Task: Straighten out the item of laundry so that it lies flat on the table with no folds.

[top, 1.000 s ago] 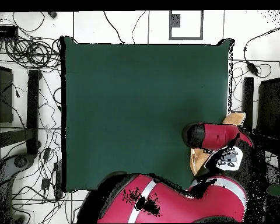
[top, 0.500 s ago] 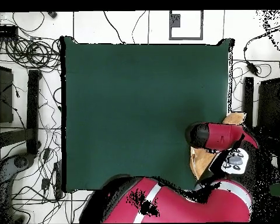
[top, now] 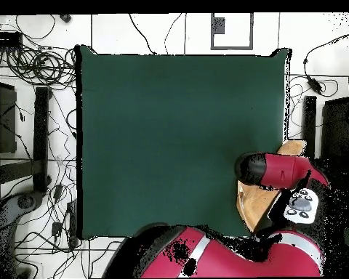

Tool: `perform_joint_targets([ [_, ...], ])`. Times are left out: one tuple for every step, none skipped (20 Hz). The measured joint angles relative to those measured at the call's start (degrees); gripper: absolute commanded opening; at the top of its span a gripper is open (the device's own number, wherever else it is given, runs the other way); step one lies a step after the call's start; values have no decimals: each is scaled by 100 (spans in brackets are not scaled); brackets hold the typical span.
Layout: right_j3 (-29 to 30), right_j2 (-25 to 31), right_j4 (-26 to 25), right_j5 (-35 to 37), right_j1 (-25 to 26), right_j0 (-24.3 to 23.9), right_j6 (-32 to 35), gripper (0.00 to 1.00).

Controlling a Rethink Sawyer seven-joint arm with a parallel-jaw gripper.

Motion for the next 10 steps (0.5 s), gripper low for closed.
perform_joint_targets([
  [25,0,0,-29,0,21,0,0],
  [51,-1,0,-59,-1,42,0,0],
  [96,-1,0,-97,0,83,0,0],
  [130,-1,1,-124,2,113,0,0],
  [166,-2,1,-151,4,147,0,0],
  [201,-3,1,-178,7,181,0,0],
  [237,-4,1,-205,9,215,0,0],
  [267,-7,4,-225,12,244,0,0],
  [330,-22,8,-263,25,319,0,0],
  [355,-29,14,-270,33,354,0,0],
])
